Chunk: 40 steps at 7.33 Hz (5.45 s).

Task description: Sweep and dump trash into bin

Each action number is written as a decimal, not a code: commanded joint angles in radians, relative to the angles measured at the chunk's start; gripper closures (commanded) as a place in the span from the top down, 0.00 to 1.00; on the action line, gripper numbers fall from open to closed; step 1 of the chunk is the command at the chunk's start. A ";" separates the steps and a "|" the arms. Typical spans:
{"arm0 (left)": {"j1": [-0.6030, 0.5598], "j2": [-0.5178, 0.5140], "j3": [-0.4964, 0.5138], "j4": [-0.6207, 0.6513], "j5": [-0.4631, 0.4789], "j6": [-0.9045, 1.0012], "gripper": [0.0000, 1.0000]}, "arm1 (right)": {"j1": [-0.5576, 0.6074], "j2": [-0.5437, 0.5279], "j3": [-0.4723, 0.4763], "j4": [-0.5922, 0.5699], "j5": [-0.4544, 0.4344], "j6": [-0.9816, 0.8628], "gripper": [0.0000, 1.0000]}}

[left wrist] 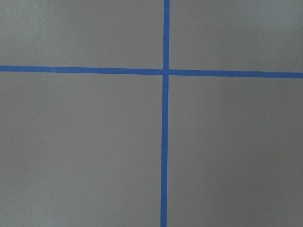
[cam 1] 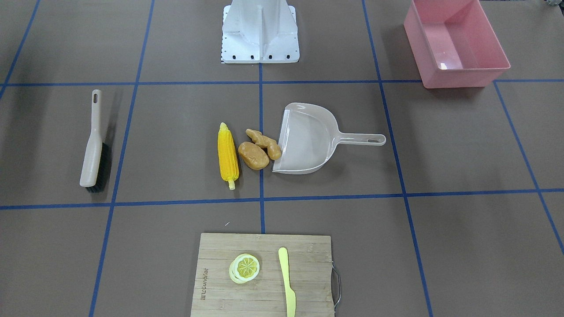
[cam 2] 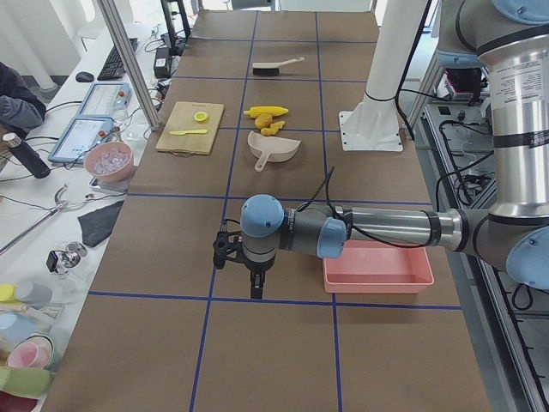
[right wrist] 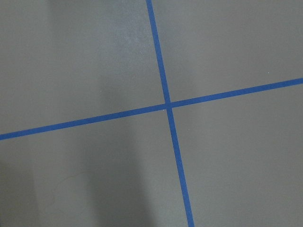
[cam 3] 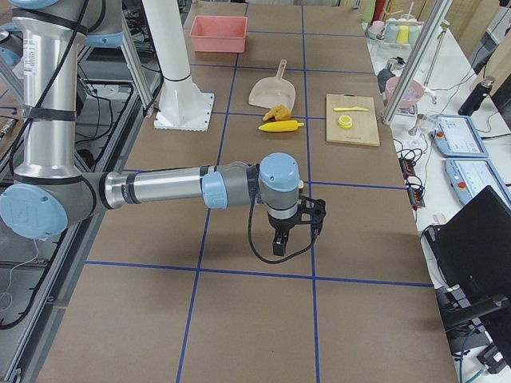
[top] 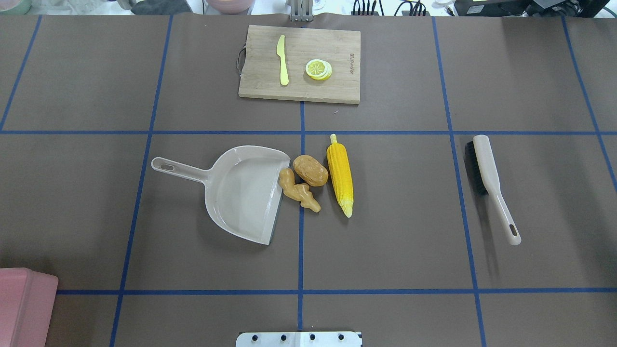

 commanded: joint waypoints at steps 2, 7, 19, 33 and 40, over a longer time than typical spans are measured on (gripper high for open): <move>0.002 0.015 -0.004 -0.001 0.001 0.003 0.99 | -0.001 0.000 -0.001 0.000 0.000 -0.003 1.00; 0.002 0.006 -0.005 0.001 0.001 0.004 0.99 | -0.001 0.003 -0.001 0.000 0.003 0.001 1.00; 0.251 -0.237 -0.076 -0.050 0.010 0.004 0.99 | -0.111 0.008 0.058 -0.003 0.060 0.008 1.00; 0.744 -0.417 -0.128 -0.196 0.447 0.349 0.99 | -0.754 0.112 0.027 0.207 -0.101 0.488 1.00; 0.846 -0.416 -0.001 -0.490 0.299 0.429 0.99 | -0.768 0.077 0.082 0.120 -0.054 0.506 0.61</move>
